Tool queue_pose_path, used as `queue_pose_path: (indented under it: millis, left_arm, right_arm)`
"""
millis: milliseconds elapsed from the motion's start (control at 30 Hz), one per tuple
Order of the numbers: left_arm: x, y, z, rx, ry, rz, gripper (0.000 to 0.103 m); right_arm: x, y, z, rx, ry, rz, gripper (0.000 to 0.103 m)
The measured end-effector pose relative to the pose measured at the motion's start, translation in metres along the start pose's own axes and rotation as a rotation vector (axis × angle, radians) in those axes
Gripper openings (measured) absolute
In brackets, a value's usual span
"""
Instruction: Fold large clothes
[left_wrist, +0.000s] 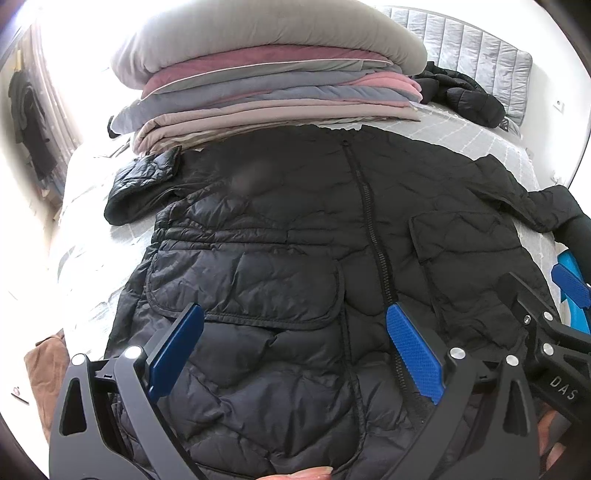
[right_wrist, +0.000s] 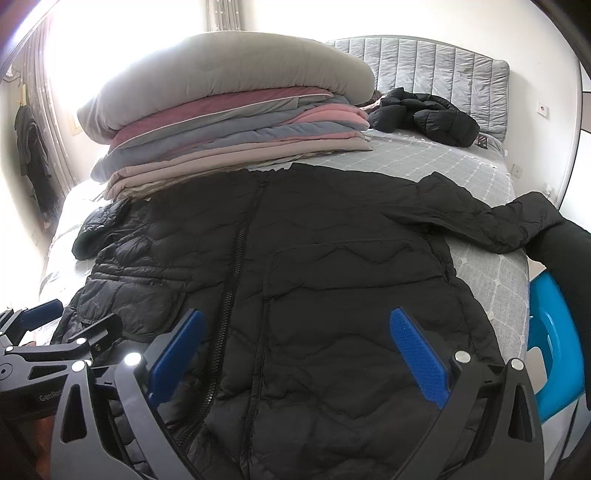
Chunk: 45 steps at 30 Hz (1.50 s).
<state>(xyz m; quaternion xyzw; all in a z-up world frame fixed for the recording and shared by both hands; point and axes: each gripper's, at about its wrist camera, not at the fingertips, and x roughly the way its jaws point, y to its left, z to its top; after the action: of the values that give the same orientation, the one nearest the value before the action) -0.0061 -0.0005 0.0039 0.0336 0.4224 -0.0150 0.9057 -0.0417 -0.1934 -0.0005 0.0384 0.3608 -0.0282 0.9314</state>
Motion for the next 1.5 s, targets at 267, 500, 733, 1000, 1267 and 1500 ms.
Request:
queue_pose_path:
  millis: [267, 500, 733, 1000, 1267, 1500]
  left_arm:
    - [0.0013, 0.0015, -0.0012, -0.001, 0.004, 0.002, 0.095]
    - [0.0035, 0.0028, -0.0023, 0.000, 0.007, 0.006, 0.095]
    - [0.0041, 0.0020, -0.0018, 0.002, 0.009, 0.009, 0.095]
    - [0.0039, 0.0024, -0.0019, 0.001, 0.010, 0.011, 0.095]
    - [0.0038, 0.0031, -0.0022, 0.001, 0.011, 0.012, 0.095]
    - [0.0037, 0.0030, -0.0021, 0.001, 0.011, 0.012, 0.095]
  right_arm:
    - [-0.0002, -0.0004, -0.0001, 0.000, -0.001, 0.000, 0.097]
    - [0.0000, -0.0002, -0.0003, 0.000, 0.001, 0.000, 0.097]
    - [-0.0001, -0.0006, -0.0002, 0.000, 0.000, 0.002, 0.097]
    - [-0.0001, -0.0005, -0.0002, 0.000, 0.000, 0.001, 0.097]
    - [0.0001, -0.0007, -0.0003, -0.001, 0.001, 0.001, 0.097]
    - [0.0000, -0.0008, -0.0004, -0.001, 0.000, 0.001, 0.097]
